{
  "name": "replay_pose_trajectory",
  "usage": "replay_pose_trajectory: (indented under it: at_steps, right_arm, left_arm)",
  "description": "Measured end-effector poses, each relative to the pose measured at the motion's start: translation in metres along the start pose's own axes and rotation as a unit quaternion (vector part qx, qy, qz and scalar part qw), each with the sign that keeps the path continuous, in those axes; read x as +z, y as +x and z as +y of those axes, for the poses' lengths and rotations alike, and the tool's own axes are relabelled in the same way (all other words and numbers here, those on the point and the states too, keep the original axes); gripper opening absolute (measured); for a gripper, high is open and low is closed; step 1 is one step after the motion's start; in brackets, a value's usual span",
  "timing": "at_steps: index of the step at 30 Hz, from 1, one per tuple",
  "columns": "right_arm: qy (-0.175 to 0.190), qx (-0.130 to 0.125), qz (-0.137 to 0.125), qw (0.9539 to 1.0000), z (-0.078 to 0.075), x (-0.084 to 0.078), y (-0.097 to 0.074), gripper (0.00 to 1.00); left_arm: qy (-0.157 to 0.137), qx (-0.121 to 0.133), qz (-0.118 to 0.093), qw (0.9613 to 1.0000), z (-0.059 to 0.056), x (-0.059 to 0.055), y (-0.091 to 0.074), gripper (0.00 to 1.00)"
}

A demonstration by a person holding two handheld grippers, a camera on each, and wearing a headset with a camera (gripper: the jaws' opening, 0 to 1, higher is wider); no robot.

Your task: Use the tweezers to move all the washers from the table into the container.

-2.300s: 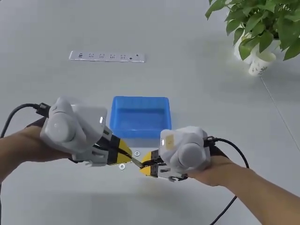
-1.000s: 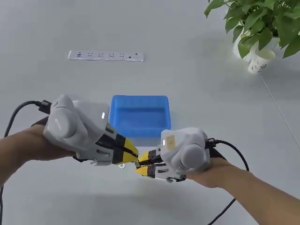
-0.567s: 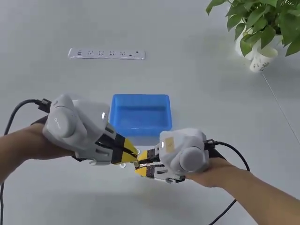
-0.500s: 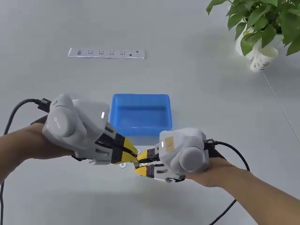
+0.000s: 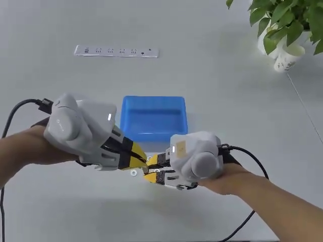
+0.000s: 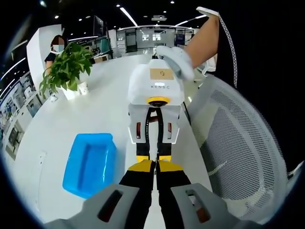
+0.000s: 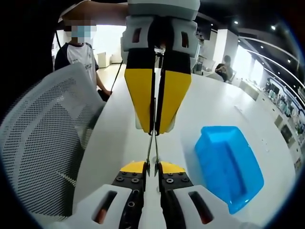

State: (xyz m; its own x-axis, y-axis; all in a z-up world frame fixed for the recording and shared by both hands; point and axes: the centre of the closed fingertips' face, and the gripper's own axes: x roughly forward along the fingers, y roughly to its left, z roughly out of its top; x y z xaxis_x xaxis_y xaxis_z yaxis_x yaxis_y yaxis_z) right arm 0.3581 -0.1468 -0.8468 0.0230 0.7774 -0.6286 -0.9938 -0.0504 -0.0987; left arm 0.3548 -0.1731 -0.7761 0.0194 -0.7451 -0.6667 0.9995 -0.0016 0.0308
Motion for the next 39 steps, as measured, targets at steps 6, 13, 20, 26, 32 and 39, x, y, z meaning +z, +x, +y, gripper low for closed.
replay_pose_trajectory:
  at_steps: [6, 13, 20, 26, 32, 39]
  right_arm:
    - [0.001, -0.003, -0.001, 1.0000, -0.003, 0.000, 0.000, 0.11]
    - [0.003, -0.006, -0.001, 1.0000, -0.005, -0.002, -0.001, 0.11]
    - [0.005, -0.009, 0.000, 0.9999, -0.007, -0.004, -0.003, 0.11]
    - [0.003, -0.011, 0.001, 0.9999, -0.008, -0.007, -0.004, 0.11]
    - [0.006, -0.013, 0.003, 0.9999, -0.009, -0.010, -0.006, 0.11]
    - [0.009, -0.013, 0.004, 0.9999, -0.010, -0.013, -0.006, 0.11]
  left_arm:
    - [-0.002, 0.002, 0.000, 1.0000, 0.003, 0.000, -0.001, 0.05]
    - [-0.001, 0.001, 0.000, 1.0000, 0.006, -0.001, 0.001, 0.05]
    - [0.001, 0.000, 0.000, 1.0000, 0.008, 0.000, 0.004, 0.05]
    - [0.004, 0.000, 0.001, 1.0000, 0.009, 0.001, 0.006, 0.05]
    - [0.005, -0.002, 0.000, 1.0000, 0.011, 0.001, 0.009, 0.05]
    - [0.006, -0.005, 0.001, 1.0000, 0.012, 0.002, 0.013, 0.05]
